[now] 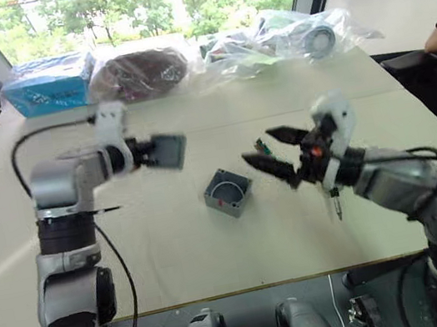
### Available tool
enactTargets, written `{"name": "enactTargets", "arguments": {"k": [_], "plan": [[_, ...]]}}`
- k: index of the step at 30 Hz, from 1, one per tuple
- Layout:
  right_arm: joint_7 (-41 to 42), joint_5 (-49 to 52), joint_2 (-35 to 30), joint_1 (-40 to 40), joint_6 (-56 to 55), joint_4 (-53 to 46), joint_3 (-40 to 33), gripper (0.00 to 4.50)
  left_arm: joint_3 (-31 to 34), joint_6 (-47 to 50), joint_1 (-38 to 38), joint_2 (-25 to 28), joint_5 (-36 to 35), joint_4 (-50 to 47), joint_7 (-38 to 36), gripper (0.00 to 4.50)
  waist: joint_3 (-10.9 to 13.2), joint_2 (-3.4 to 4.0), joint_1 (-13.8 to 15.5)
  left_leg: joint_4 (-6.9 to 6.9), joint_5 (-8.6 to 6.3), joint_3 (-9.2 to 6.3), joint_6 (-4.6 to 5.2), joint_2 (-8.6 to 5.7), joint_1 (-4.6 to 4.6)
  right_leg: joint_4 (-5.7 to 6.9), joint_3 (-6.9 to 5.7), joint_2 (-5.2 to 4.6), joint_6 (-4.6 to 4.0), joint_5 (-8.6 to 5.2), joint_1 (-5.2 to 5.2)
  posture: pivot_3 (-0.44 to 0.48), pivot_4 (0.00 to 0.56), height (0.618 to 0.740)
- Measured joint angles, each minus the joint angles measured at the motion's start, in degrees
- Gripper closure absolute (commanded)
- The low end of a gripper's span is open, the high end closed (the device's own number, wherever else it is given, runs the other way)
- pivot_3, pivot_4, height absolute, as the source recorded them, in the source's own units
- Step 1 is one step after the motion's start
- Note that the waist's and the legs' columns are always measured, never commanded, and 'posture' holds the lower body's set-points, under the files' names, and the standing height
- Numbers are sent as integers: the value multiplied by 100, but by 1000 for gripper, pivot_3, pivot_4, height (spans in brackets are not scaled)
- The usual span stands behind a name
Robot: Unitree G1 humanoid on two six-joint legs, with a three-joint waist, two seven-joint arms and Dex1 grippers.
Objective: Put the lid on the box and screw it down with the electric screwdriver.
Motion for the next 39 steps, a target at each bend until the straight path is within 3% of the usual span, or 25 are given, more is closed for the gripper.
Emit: {"name": "enactTargets", "arguments": {"k": [9,19,24,32,39], "plan": [[-269,22,922,-1322,104,1793,143,0,-250,-861,38,-918,-332,-540,149,4468,0,0,-11,3,0,5,1,-33,-1,4,1,-20,5,1,5,0,150,740],[-427,44,997,-1405,250,2144,6,0,-454,-1002,190,-1074,-470,-719,219,4468,1,2,-40,2,0,4,2,-34,-1,3,0,-15,6,1,5,0,150,740],[-530,44,1072,-1404,250,2144,-11,1299,-512,-1002,191,-1075,-582,-760,237,4500,1,2,-43,2,0,4,2,-34,-1,3,0,-15,6,1,5,0,150,740],[-582,62,1159,-1403,247,2120,-20,4307,-570,-1006,191,-1066,-601,-760,271,4500,1,2,-46,2,0,3,2,-34,-1,3,0,-14,6,1,5,0,150,740],[-605,67,1192,-1357,248,2113,-13,4390,-599,-1017,251,-1046,-605,-794,275,4500,2,3,-48,1,0,3,2,-33,-1,1,0,-14,7,1,5,0,150,740]]}}
